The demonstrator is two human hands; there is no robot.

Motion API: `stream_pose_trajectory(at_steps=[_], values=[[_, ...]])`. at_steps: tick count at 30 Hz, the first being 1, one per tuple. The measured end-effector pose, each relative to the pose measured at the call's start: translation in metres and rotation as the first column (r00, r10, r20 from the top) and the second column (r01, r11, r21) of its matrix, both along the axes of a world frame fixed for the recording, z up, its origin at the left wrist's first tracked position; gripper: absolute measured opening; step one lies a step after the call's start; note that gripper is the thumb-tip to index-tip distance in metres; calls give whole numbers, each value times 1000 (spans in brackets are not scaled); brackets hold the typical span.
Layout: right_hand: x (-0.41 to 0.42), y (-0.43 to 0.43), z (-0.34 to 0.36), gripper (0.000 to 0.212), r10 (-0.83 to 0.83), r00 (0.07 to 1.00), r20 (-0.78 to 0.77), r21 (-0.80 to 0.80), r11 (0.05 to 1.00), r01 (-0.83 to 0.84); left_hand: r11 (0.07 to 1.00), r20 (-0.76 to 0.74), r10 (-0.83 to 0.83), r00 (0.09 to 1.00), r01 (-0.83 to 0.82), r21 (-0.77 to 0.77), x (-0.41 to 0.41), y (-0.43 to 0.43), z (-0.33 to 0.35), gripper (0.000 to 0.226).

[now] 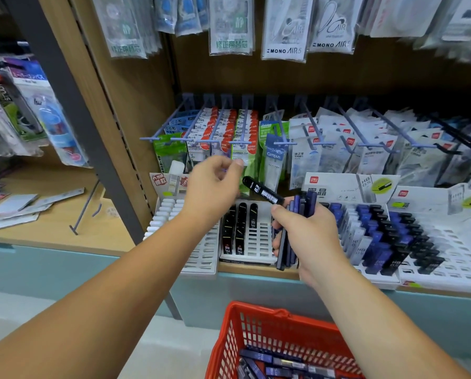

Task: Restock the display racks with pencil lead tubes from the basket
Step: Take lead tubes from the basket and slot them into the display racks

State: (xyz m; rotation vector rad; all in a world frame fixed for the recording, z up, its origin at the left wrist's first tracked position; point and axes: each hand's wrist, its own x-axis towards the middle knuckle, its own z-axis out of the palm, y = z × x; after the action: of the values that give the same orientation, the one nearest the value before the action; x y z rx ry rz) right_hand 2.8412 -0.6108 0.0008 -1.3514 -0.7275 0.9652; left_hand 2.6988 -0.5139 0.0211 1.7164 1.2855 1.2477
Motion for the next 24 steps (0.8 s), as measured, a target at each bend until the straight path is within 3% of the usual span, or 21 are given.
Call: stream_pose_trajectory(at_steps=[3,6,8,13,16,20,22,24], values=[[1,0,-3,12,10,997,77,-7,1000,-9,939,158,-162,974,202,-279,4,-15,2,22],[6,-2,-5,15,45,990,131,-44,998,-40,879,336,-157,929,286,-381,0,-14,1,10],[9,-4,-7,13,85,980,180,-65,995,-74,849,346,-121,930,277,-449,-4,-13,-3,5],[12,-4,-16,13,174,941,292,-112,983,-147,882,247,-50,968,158,-444,-12,-13,-14,7],[15,-2,-20,17,174,971,165,-151,977,-150,929,144,-63,988,111,-353,-15,-8,-23,10],[15,3,-23,27,178,979,-98,-215,957,-195,971,-147,-166,975,135,-199,-17,-2,-42,17],[16,4,-25,18,185,971,-152,-232,948,-217,982,-300,-178,937,147,-122,-17,1,-48,15],[19,2,-27,6,204,964,-172,-233,942,-241,983,-350,-181,919,162,-83,-14,1,-52,14]])
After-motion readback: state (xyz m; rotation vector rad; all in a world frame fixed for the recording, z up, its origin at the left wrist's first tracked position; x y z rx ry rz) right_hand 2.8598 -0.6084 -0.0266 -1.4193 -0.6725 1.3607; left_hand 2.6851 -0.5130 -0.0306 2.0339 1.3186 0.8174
